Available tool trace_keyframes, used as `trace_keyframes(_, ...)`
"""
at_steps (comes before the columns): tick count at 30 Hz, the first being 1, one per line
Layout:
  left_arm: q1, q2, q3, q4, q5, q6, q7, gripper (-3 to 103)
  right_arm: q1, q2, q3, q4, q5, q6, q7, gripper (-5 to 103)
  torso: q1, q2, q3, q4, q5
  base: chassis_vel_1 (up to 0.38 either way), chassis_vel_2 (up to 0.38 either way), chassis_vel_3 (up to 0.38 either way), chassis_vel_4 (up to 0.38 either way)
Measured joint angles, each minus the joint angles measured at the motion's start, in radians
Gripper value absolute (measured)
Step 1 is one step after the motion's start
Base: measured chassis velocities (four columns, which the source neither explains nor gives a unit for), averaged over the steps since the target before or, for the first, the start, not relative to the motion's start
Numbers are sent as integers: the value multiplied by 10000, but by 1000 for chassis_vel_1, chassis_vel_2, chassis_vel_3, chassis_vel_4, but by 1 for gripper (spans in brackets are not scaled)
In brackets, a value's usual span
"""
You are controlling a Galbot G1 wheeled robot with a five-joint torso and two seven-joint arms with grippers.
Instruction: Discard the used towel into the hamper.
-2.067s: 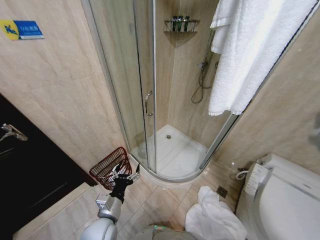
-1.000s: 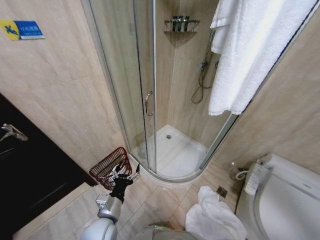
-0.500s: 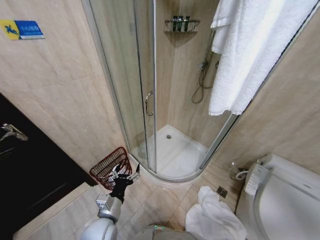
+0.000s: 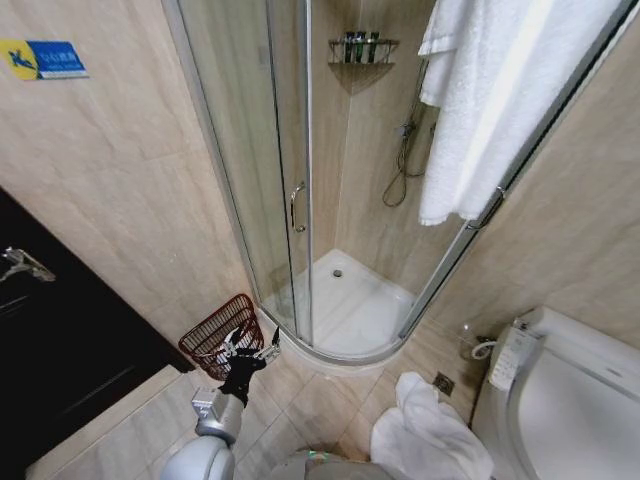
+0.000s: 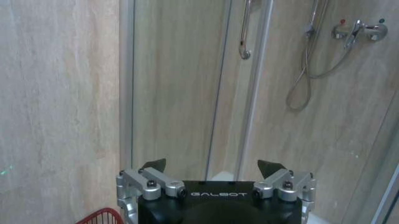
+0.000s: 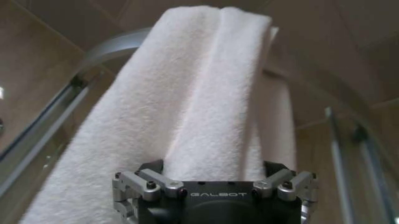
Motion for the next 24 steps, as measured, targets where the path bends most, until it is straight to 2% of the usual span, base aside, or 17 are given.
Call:
trace_keyframes(4,0,-1,0,0,0,1,0,99,-296,-258,409,115,431,-154,131,100,0,0,0,1,-1,0,0,0,0)
trace_keyframes(5,0,0,0,0,0,1,0,99,-401,-349,549,139,542,-187,160,103,0,0,0,1,-1,0,0,0,0)
trace_keyframes(9,0,0,0,0,0,0,0,99,-614,-547,839,106,600,-226,220,98,0,0,0,2,-1,0,0,0,0)
trace_keyframes(14,0,0,0,0,0,1,0,99,-751,-735,1016,-65,572,-236,264,83,0,0,0,1,4,0,0,0,0)
trace_keyframes(15,0,0,0,0,0,1,0,99,-751,-735,1016,-65,572,-236,264,83,0,0,0,1,4,0,0,0,0)
trace_keyframes(18,0,0,0,0,0,0,0,99,-785,-804,1040,-94,530,-230,291,71,0,0,0,1,2,0,0,0,0)
trace_keyframes(22,0,-1,0,0,0,0,0,99,-783,-824,1040,-96,517,-224,307,67,0,0,0,1,2,0,0,0,0)
trace_keyframes(24,0,-1,0,0,0,0,0,99,-750,-834,1031,-93,515,-218,314,59,0,0,0,1,3,0,0,0,0)
